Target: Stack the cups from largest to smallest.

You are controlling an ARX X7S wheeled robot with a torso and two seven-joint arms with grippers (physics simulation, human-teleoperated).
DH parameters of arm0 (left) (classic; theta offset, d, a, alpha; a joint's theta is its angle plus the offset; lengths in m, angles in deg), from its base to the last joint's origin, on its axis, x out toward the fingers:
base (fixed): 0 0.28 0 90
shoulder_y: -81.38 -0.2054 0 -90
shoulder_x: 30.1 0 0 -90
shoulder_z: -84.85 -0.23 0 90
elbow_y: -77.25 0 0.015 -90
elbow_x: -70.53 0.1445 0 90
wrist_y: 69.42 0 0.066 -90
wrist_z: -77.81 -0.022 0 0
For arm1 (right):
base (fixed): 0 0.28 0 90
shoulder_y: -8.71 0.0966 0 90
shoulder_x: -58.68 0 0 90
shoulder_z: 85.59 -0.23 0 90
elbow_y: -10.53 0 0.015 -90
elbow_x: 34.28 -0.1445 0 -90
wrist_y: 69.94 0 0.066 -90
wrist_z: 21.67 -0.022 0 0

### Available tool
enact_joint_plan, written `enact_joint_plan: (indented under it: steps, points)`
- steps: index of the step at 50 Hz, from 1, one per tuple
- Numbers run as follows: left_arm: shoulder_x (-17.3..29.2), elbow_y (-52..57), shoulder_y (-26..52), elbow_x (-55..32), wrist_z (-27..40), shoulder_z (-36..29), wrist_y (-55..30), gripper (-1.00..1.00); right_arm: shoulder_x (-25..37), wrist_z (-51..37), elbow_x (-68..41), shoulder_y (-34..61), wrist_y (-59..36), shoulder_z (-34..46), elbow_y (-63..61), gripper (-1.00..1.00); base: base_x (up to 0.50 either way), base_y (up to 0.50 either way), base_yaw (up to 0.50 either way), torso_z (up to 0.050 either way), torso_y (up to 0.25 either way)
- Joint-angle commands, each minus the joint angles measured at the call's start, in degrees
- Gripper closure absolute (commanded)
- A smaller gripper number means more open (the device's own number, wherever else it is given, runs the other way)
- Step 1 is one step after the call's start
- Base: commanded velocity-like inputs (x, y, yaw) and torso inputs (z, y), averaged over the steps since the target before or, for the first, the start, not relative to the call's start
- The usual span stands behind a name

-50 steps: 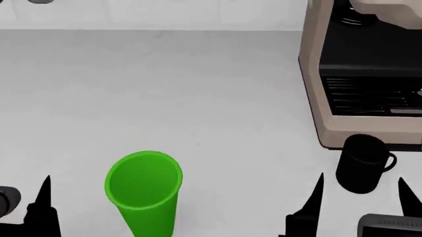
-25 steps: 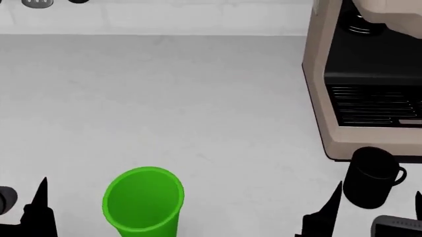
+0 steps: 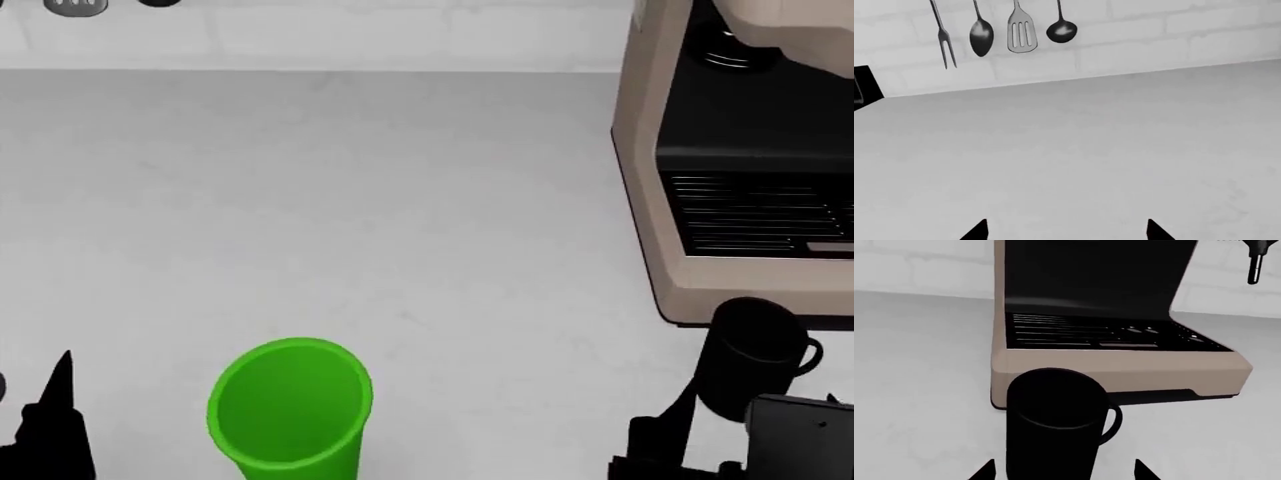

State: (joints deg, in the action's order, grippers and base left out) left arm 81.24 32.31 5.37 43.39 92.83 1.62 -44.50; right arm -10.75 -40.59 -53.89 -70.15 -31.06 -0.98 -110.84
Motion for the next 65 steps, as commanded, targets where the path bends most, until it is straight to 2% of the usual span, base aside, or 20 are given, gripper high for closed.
enact_joint_plan:
  steps: [1, 21, 33, 34, 39, 53, 60, 65]
  points:
    - [-1.39, -0.69, 0.94, 1.24, -0.91, 1.45, -0.02, -1.0, -1.17, 3.3, 1.22, 4.02, 1.25, 0.64, 9.3, -1.0, 0.0, 0.0, 0.0, 0.0, 0.0]
    - [-0.96, -0.92, 0.16, 1.05, -0.72, 1.26, 0.83, -1.0, -4.12, 3.65, 0.25, 4.58, 7.02, -1.85, 18.59, -1.0, 0.0, 0.0, 0.0, 0.0, 0.0]
    - [-0.73, -1.02, -0.32, 0.89, -0.65, 1.05, 1.29, -1.0, -5.05, 3.79, -0.62, 4.61, 8.15, -2.04, 18.98, -1.0, 0.0, 0.0, 0.0, -0.001, 0.0]
    - [-0.69, -0.96, -0.3, 0.85, -0.63, 1.05, 1.23, -1.0, -5.03, 3.79, -0.73, 4.69, 8.09, -2.12, 18.93, 1.0, 0.01, 0.0, 0.0, -0.01, 0.0]
    - [-0.5, -1.21, -0.59, 0.95, -0.65, 0.92, 1.74, -1.0, -5.14, 3.66, -0.96, 4.2, 8.58, -2.47, 18.55, 1.0, 0.0, 0.0, 0.0, 0.0, 0.0]
    - [-0.49, -1.39, -0.27, 0.85, -0.19, 0.28, 1.85, -1.0, -3.35, 2.26, -3.16, 5.62, 2.11, -2.15, 7.91, 1.0, 0.0, 0.0, 0.0, -0.001, 0.0]
    - [-0.37, -1.03, -0.18, 0.38, -0.05, 0.78, 1.39, -1.0, -1.85, 0.32, -9.32, 11.71, -10.97, -2.76, -6.47, 1.0, 0.0, 0.0, 0.0, 0.0, 0.0]
    - [-0.4, -1.15, 0.06, 0.32, 0.15, 0.64, 1.4, -1.0, -3.52, -0.88, -16.59, 18.18, -21.92, -5.56, -13.47, 1.0, 0.0, 0.0, 0.0, 0.0, 0.0]
